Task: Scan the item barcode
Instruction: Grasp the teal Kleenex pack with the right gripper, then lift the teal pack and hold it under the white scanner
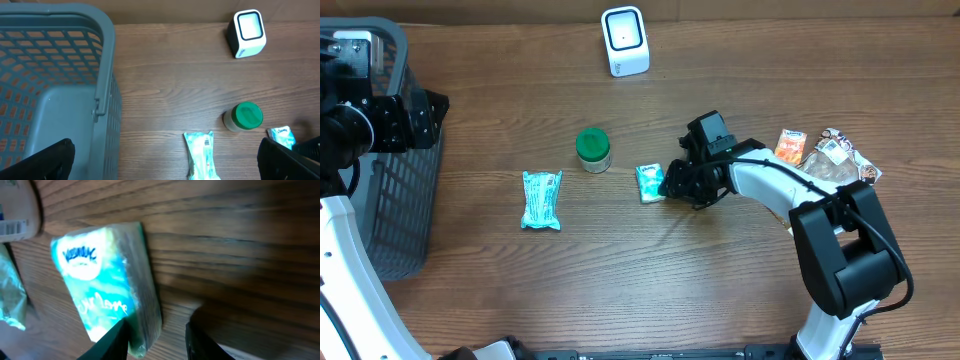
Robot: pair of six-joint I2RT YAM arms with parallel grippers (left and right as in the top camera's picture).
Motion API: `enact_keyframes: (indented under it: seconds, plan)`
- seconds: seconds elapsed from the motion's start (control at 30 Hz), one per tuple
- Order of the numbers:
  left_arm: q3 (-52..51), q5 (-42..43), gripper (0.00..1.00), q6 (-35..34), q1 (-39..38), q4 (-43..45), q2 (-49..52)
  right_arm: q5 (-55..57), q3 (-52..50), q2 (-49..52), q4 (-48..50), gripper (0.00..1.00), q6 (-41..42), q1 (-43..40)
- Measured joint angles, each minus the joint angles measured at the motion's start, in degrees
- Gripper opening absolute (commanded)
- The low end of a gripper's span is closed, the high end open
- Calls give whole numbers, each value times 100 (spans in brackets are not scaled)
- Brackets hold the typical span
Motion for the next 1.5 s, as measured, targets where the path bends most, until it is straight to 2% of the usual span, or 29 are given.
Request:
enact_keyframes:
  seconds: [0.23,0.77,0.83,1.0,1.23,1.5]
  plan:
    - [0,0,100,0,0,0,0,-315,-11,0,223,34,70,125]
    - [0,0,100,0,0,0,0,-57,-11,17,166,34,509,302]
    - [0,0,99,0,0,0,0,9,-11,79,219,31,619,389]
    - [0,2,100,0,0,0,0,-26,0,162,348,4,793,455]
    - [0,0,100,0,0,0,0,-278,2,162,328,4,807,352]
    - [0,0,100,0,0,0,0,-2017,-72,-308,450,4,295,-411]
